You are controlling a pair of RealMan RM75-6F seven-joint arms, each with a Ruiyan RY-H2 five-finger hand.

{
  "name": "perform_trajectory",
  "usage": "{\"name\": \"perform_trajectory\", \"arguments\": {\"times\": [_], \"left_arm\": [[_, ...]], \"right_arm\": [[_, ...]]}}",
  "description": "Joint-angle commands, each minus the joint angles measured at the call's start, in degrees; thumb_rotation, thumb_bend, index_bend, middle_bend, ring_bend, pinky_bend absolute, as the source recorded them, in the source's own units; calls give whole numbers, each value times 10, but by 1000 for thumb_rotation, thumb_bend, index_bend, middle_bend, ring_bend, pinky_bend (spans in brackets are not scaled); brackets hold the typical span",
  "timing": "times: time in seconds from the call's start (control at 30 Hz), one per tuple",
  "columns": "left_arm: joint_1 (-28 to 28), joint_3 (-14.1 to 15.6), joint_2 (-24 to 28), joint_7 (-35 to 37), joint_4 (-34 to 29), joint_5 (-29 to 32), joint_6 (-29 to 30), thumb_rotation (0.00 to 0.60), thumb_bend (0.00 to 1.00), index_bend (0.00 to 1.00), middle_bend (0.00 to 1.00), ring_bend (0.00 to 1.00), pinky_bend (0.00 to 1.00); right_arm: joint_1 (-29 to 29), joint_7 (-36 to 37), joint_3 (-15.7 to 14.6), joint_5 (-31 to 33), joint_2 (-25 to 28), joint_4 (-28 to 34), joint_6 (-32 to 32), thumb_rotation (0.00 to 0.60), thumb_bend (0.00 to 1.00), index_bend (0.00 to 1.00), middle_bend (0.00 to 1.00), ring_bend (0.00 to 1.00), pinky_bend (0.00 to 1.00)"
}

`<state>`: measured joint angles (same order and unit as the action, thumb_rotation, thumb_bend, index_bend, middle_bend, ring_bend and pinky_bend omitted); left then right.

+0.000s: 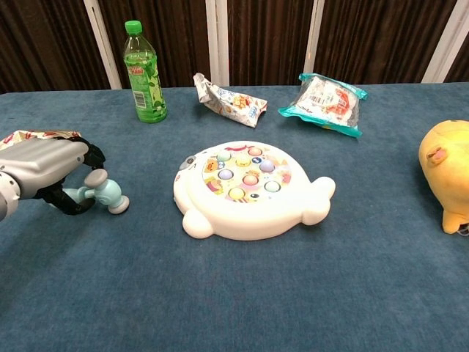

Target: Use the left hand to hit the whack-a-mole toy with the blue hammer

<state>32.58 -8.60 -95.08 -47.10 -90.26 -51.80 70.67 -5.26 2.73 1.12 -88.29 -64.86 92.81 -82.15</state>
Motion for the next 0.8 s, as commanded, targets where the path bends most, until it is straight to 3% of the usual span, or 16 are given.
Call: {"name": "perform_trajectory", "arguments": {"times": [0.03,0.4,0.63,0.8], "left_arm": [[1,-1,0,1,1,3,1,600,398,486,143,0,75],[4,2,-4,3,4,9,1,600,420,488,151,10,133],[2,6,-10,12,12,1,8,600,495,554,266,213,389],[1,9,-12,19,18,-8,11,600,529,590,361,308,472]], "right_arm": [[0,0,0,0,0,0,0,600,222,0,0,0,0],[0,0,0,0,0,1,0,600,222,0,0,0,0],[0,1,-1,-2,1,2,-1,600,222,0,0,0,0],[0,2,-1,-1,1,3,0,600,222,0,0,0,0]]}}
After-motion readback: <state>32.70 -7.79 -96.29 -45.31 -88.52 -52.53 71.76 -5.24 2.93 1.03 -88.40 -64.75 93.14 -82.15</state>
